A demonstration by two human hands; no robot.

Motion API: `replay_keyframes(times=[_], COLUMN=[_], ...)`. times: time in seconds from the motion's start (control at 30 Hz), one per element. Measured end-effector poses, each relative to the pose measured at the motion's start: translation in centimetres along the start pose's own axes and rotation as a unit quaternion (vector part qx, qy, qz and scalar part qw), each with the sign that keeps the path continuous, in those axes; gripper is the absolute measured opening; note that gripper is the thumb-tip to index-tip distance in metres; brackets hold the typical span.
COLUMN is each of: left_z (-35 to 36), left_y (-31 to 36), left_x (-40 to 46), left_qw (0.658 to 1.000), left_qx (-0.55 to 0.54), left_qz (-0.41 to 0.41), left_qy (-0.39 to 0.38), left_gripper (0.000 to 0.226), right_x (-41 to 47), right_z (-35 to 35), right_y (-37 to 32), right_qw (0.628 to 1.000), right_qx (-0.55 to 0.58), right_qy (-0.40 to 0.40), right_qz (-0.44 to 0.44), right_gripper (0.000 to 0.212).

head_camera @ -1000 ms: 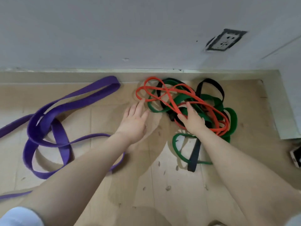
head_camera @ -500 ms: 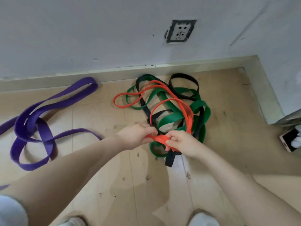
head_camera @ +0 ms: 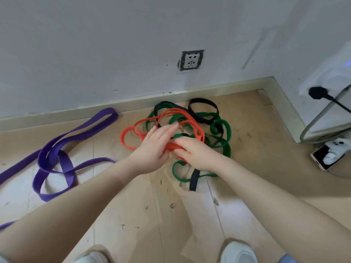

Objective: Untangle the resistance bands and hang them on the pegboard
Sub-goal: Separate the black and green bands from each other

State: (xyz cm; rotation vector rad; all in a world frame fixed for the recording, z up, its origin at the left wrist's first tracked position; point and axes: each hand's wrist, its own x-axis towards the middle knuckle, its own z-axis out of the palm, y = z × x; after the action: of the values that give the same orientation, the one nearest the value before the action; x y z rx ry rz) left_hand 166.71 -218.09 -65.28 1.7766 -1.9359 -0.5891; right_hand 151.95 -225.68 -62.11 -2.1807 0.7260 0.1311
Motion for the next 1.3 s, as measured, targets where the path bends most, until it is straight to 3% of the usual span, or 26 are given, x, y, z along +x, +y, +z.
replay_keyframes(times=[0.1, 0.17, 0.3, 0.4, 0.53, 0.73, 0.87, 0.97, 1.07, 1.13, 1.2, 1.3], left_z=[-1.2, -2.1, -3.4, -4.1, -5.1, -4.7, -3.4, -2.3, -1.3, -1.1, -1.1, -1.7], left_y=[-0.3, -0.8, -1.4, -2.0, -2.9, -6.0, -6.5, -5.9, -4.8, -4.5, -4.6, -4.7], left_x=[-1.3, -2.1, -3.2, -3.7, -4.1, -4.5, -4.1, -4.4, -5.7, -6.7, -7.6, -8.3], left_qw=[0.987, 0.982, 0.986, 0.982, 0.923, 0.843, 0.772, 0.789, 0.798, 0.783, 0.779, 0.780], left_qx=[-0.130, -0.144, -0.147, -0.169, -0.335, -0.428, -0.488, -0.484, -0.512, -0.550, -0.571, -0.587], left_qz=[-0.090, -0.119, -0.073, -0.080, -0.172, -0.261, -0.325, -0.313, -0.278, -0.267, -0.250, -0.213], left_qy=[-0.027, -0.037, -0.044, -0.009, 0.083, 0.195, 0.245, 0.211, 0.155, 0.117, 0.069, 0.041], left_gripper=[0.042, 0.031, 0.004, 0.005, 0.015, 0.024, 0.013, 0.011, 0.013, 0.012, 0.025, 0.036], right_x=[-0.1, 0.0, 0.5, 1.1, 3.3, 3.4, 1.3, 0.5, 1.8, 3.1, 4.1, 5.0], right_z=[1.5, 2.1, 2.9, 3.7, 4.0, 5.2, 7.7, 10.2, 10.9, 9.9, 8.5, 7.4], right_y=[-1.5, -1.2, 1.5, 2.8, 3.4, 3.5, -0.6, -4.1, -6.9, -8.3, -9.1, -9.0], right_qw=[0.986, 0.976, 0.996, 0.994, 0.991, 0.980, 0.981, 0.956, 0.891, 0.846, 0.810, 0.811], right_qx=[0.120, 0.160, 0.043, -0.022, -0.102, -0.156, -0.028, 0.186, 0.351, 0.433, 0.492, 0.487], right_qy=[0.109, 0.116, -0.051, -0.096, -0.076, 0.065, 0.108, 0.135, 0.192, 0.226, 0.239, 0.237], right_qz=[0.037, 0.087, 0.065, 0.036, 0.044, 0.106, 0.161, 0.180, 0.214, 0.212, 0.213, 0.223], right_gripper=[0.025, 0.024, 0.025, 0.015, 0.022, 0.010, 0.041, 0.038, 0.023, 0.017, 0.020, 0.020])
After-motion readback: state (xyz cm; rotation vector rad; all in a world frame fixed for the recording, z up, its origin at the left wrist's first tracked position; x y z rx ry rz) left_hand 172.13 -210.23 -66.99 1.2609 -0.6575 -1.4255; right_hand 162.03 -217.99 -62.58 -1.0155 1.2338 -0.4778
